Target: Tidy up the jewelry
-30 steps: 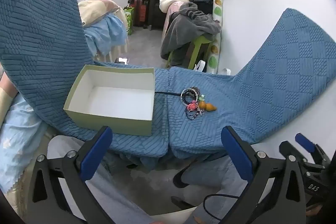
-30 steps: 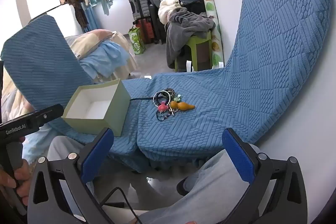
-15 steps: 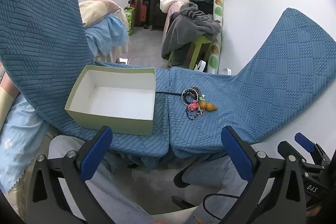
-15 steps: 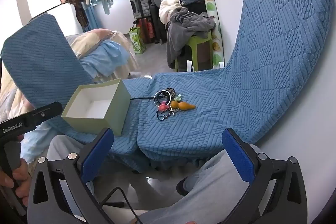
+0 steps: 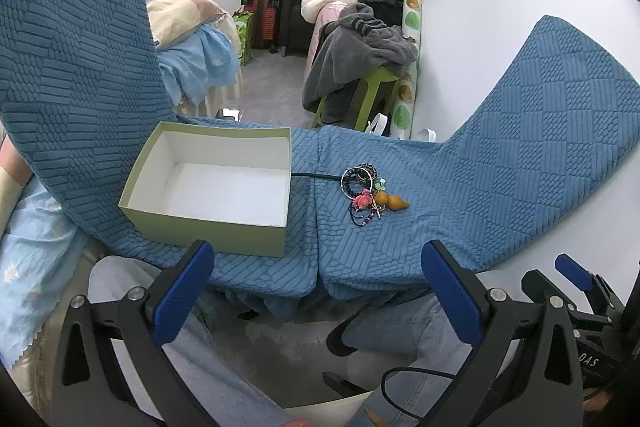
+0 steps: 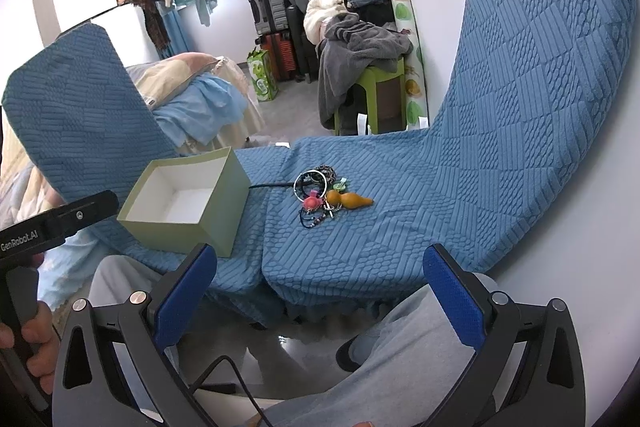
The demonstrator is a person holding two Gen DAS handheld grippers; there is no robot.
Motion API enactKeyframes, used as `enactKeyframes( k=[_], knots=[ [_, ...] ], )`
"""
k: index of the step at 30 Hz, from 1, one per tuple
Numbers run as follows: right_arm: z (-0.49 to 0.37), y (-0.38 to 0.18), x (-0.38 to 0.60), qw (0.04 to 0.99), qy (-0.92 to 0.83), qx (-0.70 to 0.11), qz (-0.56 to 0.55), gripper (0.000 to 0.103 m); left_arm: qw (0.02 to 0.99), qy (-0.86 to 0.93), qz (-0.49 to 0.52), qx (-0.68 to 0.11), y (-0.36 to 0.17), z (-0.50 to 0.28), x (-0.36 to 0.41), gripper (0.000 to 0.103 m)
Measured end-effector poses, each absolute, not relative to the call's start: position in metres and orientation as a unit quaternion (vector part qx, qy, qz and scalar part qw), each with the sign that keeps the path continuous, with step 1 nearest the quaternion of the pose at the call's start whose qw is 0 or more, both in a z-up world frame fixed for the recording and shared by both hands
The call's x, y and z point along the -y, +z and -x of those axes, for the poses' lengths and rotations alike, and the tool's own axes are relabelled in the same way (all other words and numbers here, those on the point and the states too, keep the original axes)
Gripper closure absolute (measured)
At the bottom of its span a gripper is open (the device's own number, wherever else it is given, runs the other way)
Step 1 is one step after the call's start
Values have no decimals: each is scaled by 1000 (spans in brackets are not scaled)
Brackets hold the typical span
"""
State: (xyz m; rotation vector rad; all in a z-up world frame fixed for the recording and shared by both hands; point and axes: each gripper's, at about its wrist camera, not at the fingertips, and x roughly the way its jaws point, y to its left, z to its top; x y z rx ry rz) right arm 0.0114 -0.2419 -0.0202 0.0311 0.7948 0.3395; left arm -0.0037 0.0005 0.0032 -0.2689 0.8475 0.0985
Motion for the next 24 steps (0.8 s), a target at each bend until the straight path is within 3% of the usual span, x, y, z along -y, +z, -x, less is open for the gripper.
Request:
enactKeyframes(
  k=[24],
  knots=[
    [-16,-21,249,908,155,-388,-26,0,896,56,125,-422,-2,-1,9,0]
  ],
)
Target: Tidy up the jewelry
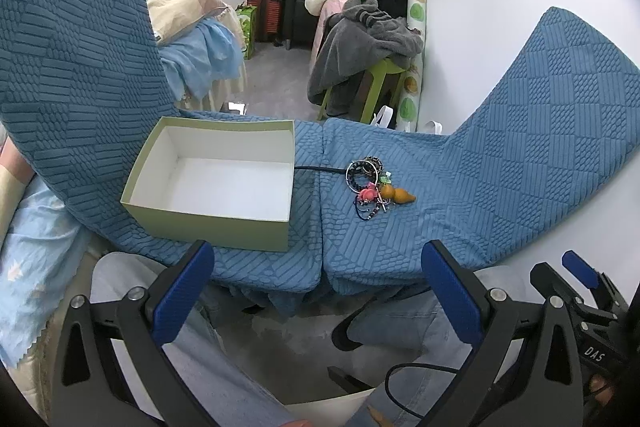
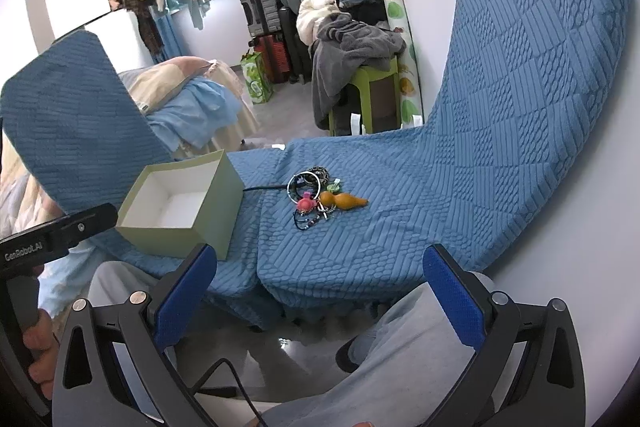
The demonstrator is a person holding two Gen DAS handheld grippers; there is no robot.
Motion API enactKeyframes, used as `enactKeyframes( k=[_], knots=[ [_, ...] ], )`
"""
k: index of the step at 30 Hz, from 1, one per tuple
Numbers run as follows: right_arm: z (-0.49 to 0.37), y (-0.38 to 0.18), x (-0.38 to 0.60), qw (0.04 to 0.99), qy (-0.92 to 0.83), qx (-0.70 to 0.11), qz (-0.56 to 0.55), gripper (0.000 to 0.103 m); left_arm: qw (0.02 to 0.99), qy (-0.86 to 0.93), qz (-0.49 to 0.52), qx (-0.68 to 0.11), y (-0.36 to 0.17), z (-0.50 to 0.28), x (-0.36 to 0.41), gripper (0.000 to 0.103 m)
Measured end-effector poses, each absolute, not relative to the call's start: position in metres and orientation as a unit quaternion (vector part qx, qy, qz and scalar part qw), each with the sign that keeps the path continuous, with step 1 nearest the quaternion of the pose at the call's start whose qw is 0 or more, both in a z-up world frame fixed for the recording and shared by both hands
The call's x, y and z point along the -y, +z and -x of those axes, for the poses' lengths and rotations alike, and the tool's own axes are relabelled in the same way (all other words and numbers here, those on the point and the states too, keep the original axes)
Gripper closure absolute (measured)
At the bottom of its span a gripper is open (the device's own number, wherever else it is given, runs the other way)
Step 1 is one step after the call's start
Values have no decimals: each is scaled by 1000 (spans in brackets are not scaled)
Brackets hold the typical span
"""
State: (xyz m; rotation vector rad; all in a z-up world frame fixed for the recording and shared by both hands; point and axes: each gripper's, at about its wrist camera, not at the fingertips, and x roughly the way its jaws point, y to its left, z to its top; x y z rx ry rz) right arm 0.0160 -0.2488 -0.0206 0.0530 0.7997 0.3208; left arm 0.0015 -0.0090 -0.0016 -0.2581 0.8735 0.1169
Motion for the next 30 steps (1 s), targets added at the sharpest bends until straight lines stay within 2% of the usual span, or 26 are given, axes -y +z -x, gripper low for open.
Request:
enactKeyframes(
  k=[22,30],
  knots=[
    [-23,-24,256,907,159,-389,-25,0,893,51,124,-430,-8,-12,18,0],
    [-37,-43,260,907,160,-389,-18,0,884,34,141,-445,-25,-28,23,0]
  ],
)
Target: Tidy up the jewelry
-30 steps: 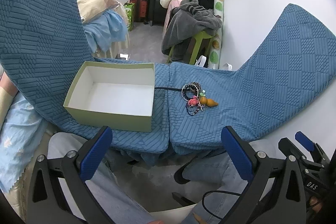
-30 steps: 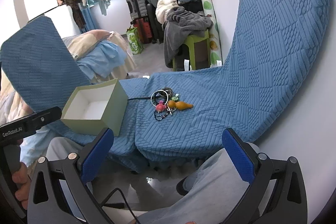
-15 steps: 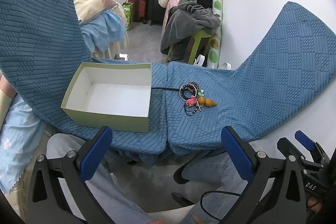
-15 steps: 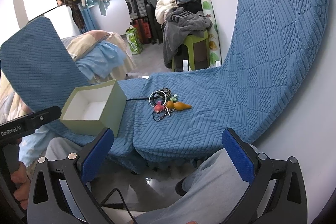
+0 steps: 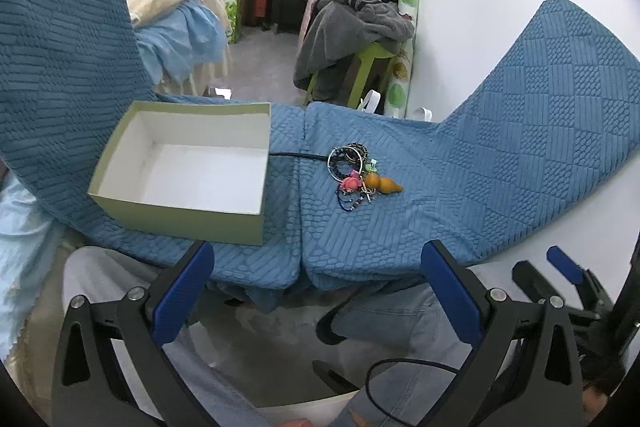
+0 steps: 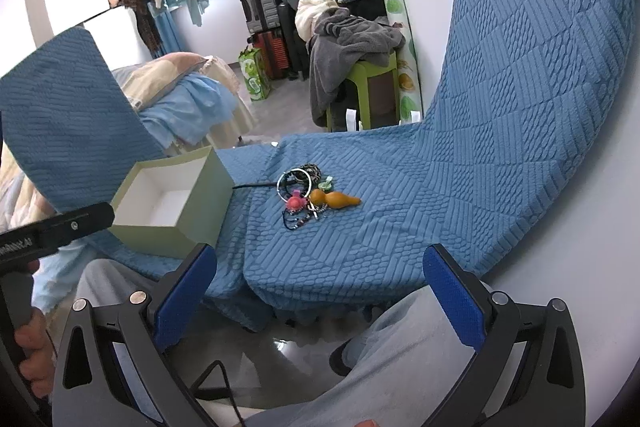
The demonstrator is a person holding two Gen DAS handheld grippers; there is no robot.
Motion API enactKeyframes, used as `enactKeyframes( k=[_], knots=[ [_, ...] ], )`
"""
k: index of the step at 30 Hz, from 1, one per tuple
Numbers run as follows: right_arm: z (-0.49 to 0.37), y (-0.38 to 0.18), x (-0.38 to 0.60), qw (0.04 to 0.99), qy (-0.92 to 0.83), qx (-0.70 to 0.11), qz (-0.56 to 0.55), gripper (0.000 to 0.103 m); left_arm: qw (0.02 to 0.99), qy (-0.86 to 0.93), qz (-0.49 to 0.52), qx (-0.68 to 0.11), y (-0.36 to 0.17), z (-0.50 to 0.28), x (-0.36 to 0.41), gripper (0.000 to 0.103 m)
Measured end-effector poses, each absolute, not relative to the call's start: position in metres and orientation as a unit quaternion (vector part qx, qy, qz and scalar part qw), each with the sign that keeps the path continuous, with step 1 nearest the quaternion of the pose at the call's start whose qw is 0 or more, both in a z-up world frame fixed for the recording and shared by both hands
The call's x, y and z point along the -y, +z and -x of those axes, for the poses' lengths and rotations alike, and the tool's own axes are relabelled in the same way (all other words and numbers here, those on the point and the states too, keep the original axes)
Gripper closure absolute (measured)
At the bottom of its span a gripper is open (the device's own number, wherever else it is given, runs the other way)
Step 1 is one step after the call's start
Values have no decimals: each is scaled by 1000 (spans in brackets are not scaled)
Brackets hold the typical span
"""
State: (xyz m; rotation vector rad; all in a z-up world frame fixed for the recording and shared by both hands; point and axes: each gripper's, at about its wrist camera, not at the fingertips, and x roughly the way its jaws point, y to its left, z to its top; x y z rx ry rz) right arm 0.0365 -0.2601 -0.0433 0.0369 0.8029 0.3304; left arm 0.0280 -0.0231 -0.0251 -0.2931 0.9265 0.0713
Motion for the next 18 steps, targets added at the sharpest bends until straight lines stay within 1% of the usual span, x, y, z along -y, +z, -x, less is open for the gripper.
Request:
enactKeyframes(
  k=[7,13,15,16,18],
  knots=[
    [-52,-74,261,899,180,-399,-16,0,875,19,136,-464,-42,-45,30,0],
    [-79,-93,268,902,191,-386,-23,2,871,-6,138,-472,-59,-68,38,1],
    [-91,-102,268,902,190,-387,-26,8,869,-21,135,-476,-68,-79,44,1],
    [-99,-109,267,902,188,-388,-24,9,869,-29,135,-474,-71,-83,47,1],
    [-113,-119,266,903,182,-389,-19,17,870,-39,135,-472,-79,-90,52,3]
  ],
)
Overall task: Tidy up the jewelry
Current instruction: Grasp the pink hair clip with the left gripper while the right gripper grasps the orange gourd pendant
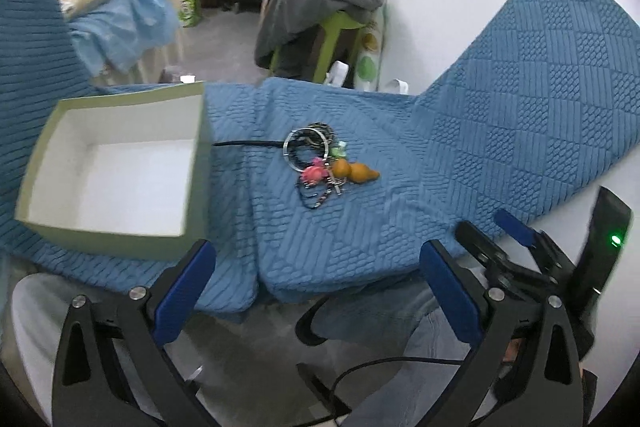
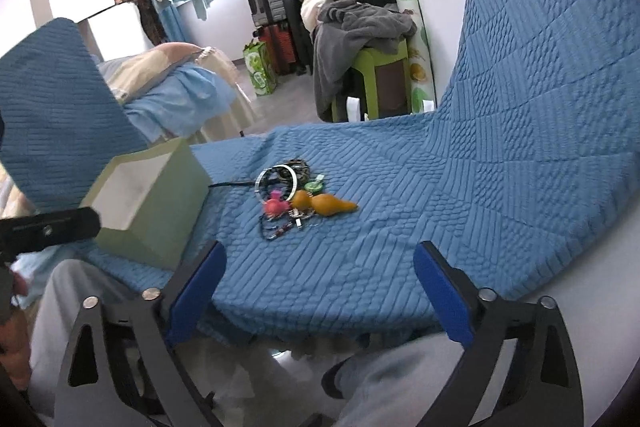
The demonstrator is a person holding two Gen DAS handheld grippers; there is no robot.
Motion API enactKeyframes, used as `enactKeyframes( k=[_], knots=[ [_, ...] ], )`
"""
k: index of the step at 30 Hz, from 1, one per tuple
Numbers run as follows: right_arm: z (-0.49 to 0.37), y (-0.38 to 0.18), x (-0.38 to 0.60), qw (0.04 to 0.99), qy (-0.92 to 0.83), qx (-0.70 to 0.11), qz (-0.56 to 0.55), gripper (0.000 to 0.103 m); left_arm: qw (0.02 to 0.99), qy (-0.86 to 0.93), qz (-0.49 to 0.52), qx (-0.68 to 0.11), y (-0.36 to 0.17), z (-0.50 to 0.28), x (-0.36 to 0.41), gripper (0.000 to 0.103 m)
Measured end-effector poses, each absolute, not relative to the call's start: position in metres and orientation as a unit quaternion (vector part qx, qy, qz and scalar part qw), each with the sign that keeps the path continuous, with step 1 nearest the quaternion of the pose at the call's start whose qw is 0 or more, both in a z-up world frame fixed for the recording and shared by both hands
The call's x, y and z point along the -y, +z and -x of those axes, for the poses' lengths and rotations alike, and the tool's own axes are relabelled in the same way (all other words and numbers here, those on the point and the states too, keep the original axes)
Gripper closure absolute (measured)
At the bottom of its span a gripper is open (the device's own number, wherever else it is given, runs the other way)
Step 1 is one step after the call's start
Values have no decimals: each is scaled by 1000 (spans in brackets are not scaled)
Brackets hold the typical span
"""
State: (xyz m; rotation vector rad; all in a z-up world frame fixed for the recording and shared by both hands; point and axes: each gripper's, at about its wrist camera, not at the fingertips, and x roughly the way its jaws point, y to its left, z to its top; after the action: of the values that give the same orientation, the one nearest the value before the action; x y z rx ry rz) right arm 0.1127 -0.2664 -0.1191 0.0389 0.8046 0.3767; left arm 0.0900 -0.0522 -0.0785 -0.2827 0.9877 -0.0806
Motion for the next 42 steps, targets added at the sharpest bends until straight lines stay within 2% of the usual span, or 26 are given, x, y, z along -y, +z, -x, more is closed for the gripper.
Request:
enactKeyframes(
  k=[4,6,13,15,18,26,28,35,42],
  knots=[
    [-143,-145,269,894,190,-405,-26,29,868,-50,125,-477,-95,-105,63,11],
    [-156,-156,270,889,196,-414,-24,39,865,-56,128,-483,-106,-116,68,16],
    [-194,-183,263,867,241,-435,-24,48,853,-59,131,-503,-139,-155,74,34],
    [-204,-190,258,861,252,-441,-16,53,849,-59,128,-510,-150,-167,76,36],
    [-217,-198,253,856,274,-439,-5,54,843,-63,126,-520,-167,-181,80,43],
    [-248,-220,235,837,312,-446,55,54,832,-49,117,-540,-203,-209,78,52],
    [-249,-221,229,829,334,-445,59,54,829,-42,113,-547,-210,-214,76,60],
    [-261,-225,215,814,358,-450,76,54,831,-32,121,-541,-221,-222,67,61],
    [-274,-230,205,807,363,-457,87,54,840,-35,89,-534,-224,-228,74,62]
  ],
)
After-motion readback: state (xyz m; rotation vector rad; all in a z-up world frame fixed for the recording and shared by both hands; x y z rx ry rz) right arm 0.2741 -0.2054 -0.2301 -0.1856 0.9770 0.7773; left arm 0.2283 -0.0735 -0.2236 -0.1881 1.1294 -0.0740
